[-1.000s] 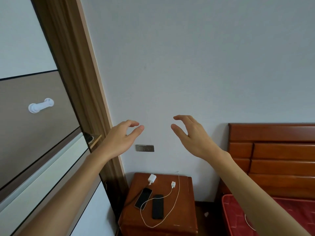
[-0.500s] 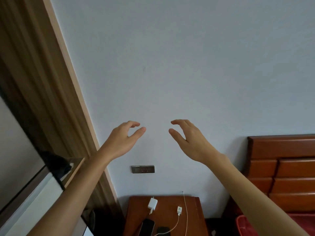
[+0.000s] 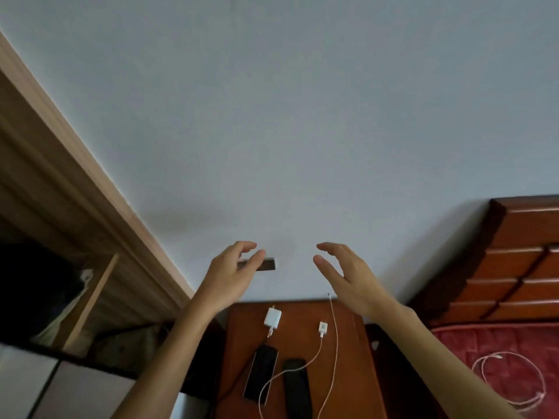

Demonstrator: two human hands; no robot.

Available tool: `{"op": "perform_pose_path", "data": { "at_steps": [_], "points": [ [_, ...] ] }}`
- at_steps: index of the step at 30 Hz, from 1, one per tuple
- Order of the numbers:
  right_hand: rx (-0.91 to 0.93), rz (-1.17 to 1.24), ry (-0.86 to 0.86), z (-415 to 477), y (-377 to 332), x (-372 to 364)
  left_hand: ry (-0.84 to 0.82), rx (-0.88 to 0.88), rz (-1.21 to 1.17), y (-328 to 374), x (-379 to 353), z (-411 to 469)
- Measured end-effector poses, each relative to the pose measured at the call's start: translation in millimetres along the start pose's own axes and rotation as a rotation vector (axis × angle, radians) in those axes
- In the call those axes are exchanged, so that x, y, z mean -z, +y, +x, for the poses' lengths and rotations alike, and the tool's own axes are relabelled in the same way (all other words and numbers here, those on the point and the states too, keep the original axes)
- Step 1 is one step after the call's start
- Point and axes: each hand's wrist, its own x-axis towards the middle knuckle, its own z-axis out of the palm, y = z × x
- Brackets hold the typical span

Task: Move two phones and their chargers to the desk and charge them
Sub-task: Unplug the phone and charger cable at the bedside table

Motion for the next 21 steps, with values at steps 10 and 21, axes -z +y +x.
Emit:
{"op": "perform_pose_path", "data": {
  "at_steps": [10, 21],
  "points": [
    [-0.261, 0.026, -0.259, -35, 117, -90, -0.216, 0.306, -0.067, -108, -122, -22],
    [-0.59, 0.141, -0.414, -102, 222, -199, -0.346, 0.688, -0.303, -207, -266, -76]
  ]
}}
